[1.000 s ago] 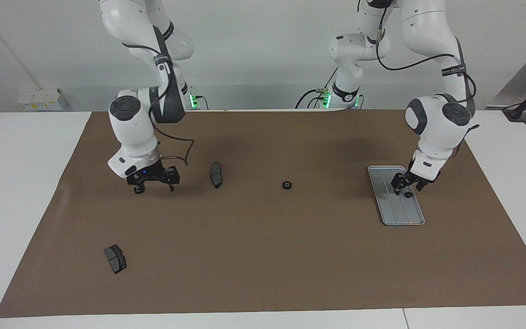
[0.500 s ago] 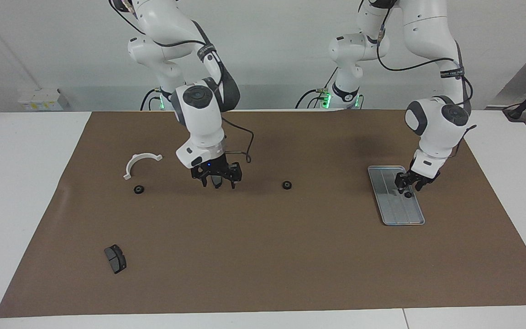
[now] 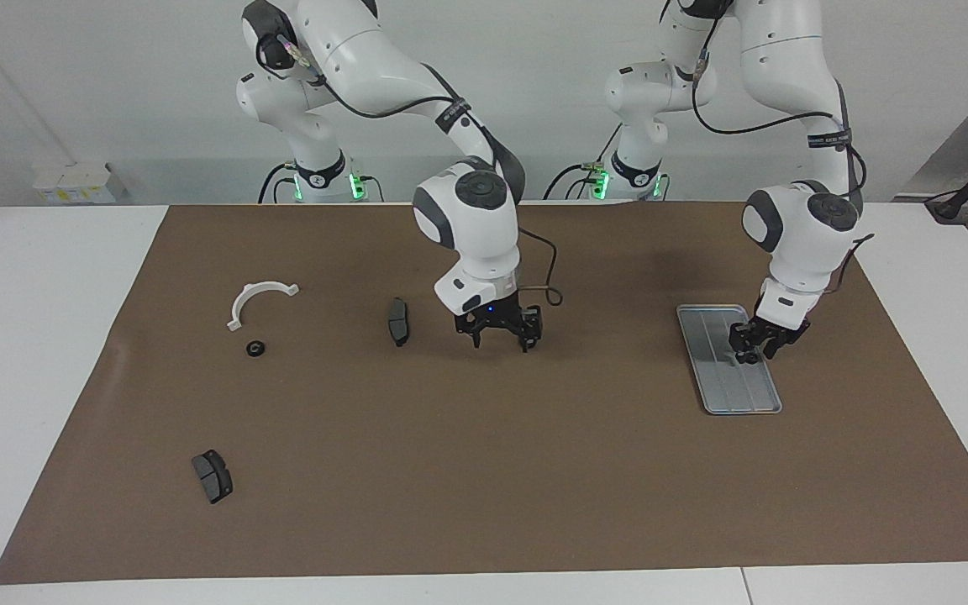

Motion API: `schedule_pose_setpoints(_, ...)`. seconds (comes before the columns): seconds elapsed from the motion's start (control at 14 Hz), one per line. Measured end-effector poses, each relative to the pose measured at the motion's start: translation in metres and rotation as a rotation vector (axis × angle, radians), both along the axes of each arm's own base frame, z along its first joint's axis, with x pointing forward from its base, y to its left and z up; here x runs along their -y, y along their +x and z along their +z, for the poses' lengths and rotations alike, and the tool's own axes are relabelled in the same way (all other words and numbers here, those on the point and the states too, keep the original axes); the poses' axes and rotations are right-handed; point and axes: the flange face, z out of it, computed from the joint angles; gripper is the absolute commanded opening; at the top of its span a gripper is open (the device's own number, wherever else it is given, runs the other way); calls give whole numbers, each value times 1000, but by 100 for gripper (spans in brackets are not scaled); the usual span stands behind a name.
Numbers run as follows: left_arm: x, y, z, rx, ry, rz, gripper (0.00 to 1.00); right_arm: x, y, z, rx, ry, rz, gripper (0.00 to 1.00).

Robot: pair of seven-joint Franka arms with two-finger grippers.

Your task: Place bearing gear from tray to pile

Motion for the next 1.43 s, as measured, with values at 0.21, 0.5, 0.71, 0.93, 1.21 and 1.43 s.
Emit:
schedule_pose_setpoints(0.21, 0, 2, -4, 14, 1, 0, 56, -31, -13, -22, -18, -8, 22, 70)
schedule_pose_setpoints(0.5, 0, 3, -5, 19, 1, 0, 44, -47, -26, -29, -21, -21, 49, 68)
schedule_pose_setpoints(0.71, -2, 3, -3, 25, 2, 2, 29, -46, -32, -43, -36, -47, 62, 59)
schedule_pose_setpoints(0.93, 0, 3, -6, 23, 1, 0, 24, -44, -35, -49, -44, -58, 66, 39)
schedule_pose_setpoints(1.21, 1, 4, -6, 31, 1, -1, 16, -44, -36, -50, -46, -62, 67, 8)
schedule_pose_setpoints(1.43, 2, 5, -5, 36, 1, -3, 14, -44, -36, -50, -49, -66, 68, 0)
